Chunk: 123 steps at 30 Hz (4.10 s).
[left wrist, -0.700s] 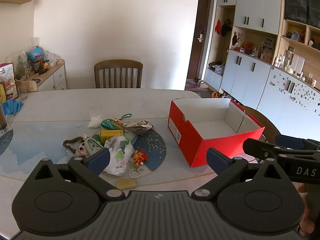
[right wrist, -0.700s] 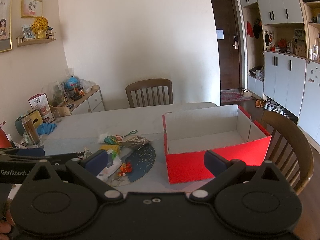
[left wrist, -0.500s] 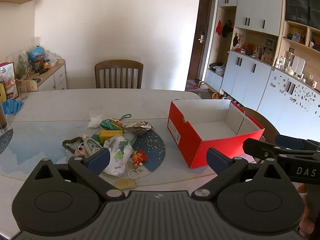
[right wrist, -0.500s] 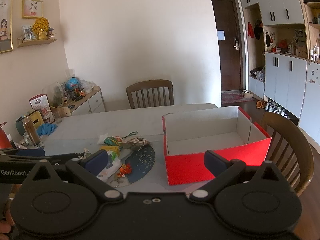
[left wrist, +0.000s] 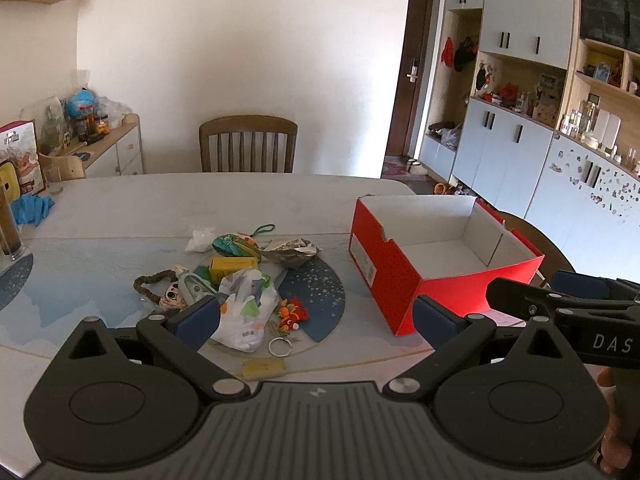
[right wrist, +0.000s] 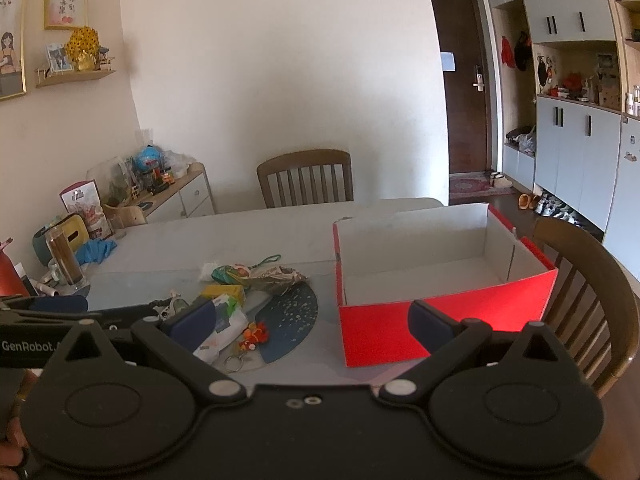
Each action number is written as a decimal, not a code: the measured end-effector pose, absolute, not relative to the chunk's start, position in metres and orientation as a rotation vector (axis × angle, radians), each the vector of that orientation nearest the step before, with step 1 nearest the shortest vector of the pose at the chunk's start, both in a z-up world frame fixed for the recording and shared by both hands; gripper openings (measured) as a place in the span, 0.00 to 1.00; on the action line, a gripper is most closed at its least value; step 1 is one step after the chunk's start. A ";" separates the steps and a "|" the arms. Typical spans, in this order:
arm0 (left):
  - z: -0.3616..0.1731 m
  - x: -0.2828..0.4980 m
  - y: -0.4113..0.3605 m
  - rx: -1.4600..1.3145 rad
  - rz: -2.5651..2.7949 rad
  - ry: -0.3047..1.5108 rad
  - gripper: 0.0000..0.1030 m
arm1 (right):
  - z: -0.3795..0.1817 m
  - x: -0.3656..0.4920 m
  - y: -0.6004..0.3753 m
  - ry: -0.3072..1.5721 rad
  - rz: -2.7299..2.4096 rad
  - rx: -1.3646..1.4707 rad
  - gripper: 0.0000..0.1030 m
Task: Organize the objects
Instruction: 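Move both tools toward the items on the table, then grasp the white plastic bag with the left tool while the right tool grasps the yellow bar, then carry both held items over the red box and open both tools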
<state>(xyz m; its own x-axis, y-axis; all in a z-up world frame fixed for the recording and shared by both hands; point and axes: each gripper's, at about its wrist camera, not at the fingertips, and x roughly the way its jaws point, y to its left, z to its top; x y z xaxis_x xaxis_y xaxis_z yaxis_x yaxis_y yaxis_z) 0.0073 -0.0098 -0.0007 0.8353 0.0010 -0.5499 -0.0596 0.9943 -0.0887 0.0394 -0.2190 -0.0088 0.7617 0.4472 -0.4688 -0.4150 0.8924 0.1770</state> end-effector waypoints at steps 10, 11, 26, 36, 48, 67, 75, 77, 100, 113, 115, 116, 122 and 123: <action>-0.019 0.040 0.023 -0.102 0.013 0.616 1.00 | -0.024 0.067 -0.185 0.593 0.456 0.036 0.99; -0.021 0.045 0.027 -0.097 0.015 0.620 1.00 | -0.026 0.070 -0.182 0.603 0.454 0.036 0.99; -0.053 0.132 0.095 -0.056 0.007 0.689 1.00 | -0.063 0.109 -0.119 0.744 0.511 -0.066 0.96; -0.099 0.172 0.087 0.027 -0.059 0.782 0.99 | -0.104 0.110 -0.064 0.899 0.691 -0.184 0.94; -0.131 0.196 0.084 0.107 -0.123 0.832 0.95 | -0.141 0.122 -0.021 1.000 0.733 -0.236 0.81; -0.142 0.198 0.084 0.109 -0.160 0.861 0.39 | -0.144 0.120 -0.012 1.035 0.735 -0.283 0.48; -0.136 0.195 0.086 0.104 -0.171 0.852 0.22 | -0.134 0.122 -0.024 1.026 0.692 -0.279 0.48; -0.131 0.193 0.088 0.094 -0.174 0.850 0.22 | -0.128 0.124 -0.031 1.021 0.669 -0.263 0.48; -0.043 0.178 0.061 0.029 -0.219 0.801 0.22 | -0.033 0.150 -0.122 0.824 0.528 -0.082 0.49; -0.018 0.199 -0.018 0.033 -0.229 0.784 0.22 | -0.018 0.188 -0.196 0.767 0.501 -0.075 0.49; -0.017 0.206 -0.032 0.034 -0.233 0.789 0.22 | -0.019 0.195 -0.208 0.764 0.495 -0.078 0.49; -0.017 0.209 -0.039 0.040 -0.236 0.790 0.22 | -0.020 0.199 -0.214 0.763 0.494 -0.081 0.49; -0.019 0.233 -0.078 0.049 -0.249 0.815 0.22 | -0.029 0.221 -0.246 0.770 0.484 -0.098 0.49; -0.020 0.238 -0.085 0.053 -0.250 0.818 0.22 | -0.031 0.225 -0.252 0.772 0.481 -0.101 0.49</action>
<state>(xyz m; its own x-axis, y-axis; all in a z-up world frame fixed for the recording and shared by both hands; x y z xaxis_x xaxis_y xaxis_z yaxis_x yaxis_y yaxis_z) 0.2378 -0.0849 -0.0202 0.6563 -0.2000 -0.7275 0.2407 0.9693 -0.0493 0.2249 -0.2516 -0.0312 0.6140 0.3806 -0.6915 -0.4530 0.8874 0.0862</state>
